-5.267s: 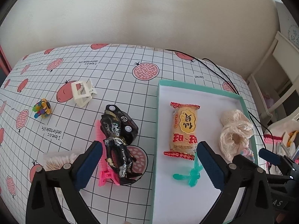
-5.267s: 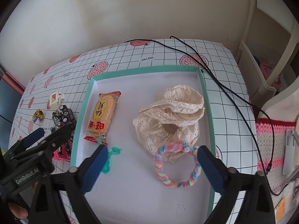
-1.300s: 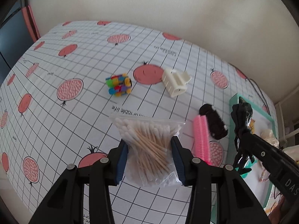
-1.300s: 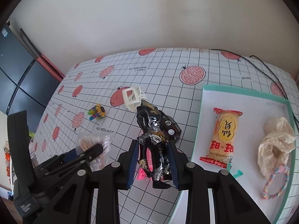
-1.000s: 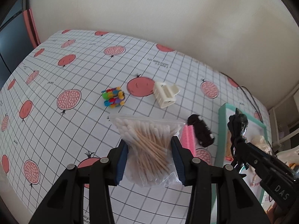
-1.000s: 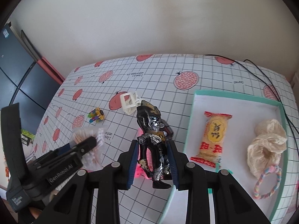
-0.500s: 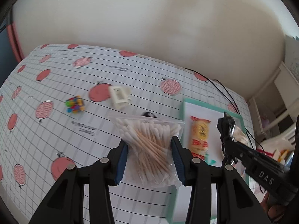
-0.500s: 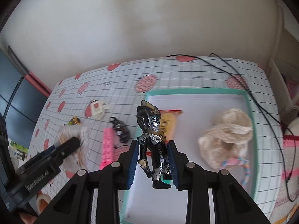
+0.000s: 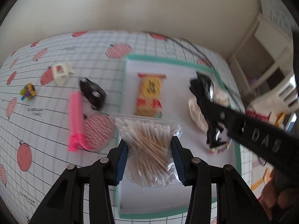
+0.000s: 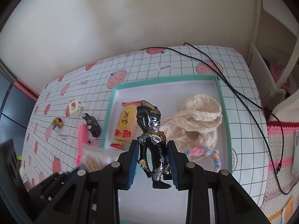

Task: Organize objects
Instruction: 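Carry the swab bag and robot figure over the tray and open both tools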

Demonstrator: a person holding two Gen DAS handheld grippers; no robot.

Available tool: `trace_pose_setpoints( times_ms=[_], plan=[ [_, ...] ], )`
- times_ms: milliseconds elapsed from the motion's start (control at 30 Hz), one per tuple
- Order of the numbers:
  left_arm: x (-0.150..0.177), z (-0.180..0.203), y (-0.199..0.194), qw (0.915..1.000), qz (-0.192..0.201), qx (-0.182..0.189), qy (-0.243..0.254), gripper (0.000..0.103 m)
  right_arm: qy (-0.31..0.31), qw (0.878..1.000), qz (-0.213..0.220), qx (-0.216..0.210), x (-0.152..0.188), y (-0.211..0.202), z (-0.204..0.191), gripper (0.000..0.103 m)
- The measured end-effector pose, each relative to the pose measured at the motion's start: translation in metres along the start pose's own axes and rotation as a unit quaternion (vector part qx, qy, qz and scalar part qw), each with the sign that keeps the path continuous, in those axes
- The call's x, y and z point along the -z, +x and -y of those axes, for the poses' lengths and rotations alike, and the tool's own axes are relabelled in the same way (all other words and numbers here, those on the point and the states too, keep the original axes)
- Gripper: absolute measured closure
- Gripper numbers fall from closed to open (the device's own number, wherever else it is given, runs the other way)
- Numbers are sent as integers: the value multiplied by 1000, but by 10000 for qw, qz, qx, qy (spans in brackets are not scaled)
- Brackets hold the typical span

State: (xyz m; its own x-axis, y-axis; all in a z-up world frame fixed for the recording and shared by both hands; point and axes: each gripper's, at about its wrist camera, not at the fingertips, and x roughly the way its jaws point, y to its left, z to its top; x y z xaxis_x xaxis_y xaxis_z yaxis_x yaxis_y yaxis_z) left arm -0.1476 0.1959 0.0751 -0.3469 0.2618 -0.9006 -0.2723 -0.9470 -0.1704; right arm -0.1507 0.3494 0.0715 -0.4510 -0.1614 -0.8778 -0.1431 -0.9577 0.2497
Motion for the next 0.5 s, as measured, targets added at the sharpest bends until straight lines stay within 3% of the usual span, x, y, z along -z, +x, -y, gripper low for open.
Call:
trace_pose_setpoints(
  times_ms=[333, 500],
  plan=[
    [14, 18, 24, 9993, -296, -122, 192, 56, 81, 9990, -435, 78, 11, 31, 8, 69],
    [13, 17, 25, 9991, -384, -90, 182, 56, 88, 9990, -432, 90, 11, 32, 7, 68]
  ],
)
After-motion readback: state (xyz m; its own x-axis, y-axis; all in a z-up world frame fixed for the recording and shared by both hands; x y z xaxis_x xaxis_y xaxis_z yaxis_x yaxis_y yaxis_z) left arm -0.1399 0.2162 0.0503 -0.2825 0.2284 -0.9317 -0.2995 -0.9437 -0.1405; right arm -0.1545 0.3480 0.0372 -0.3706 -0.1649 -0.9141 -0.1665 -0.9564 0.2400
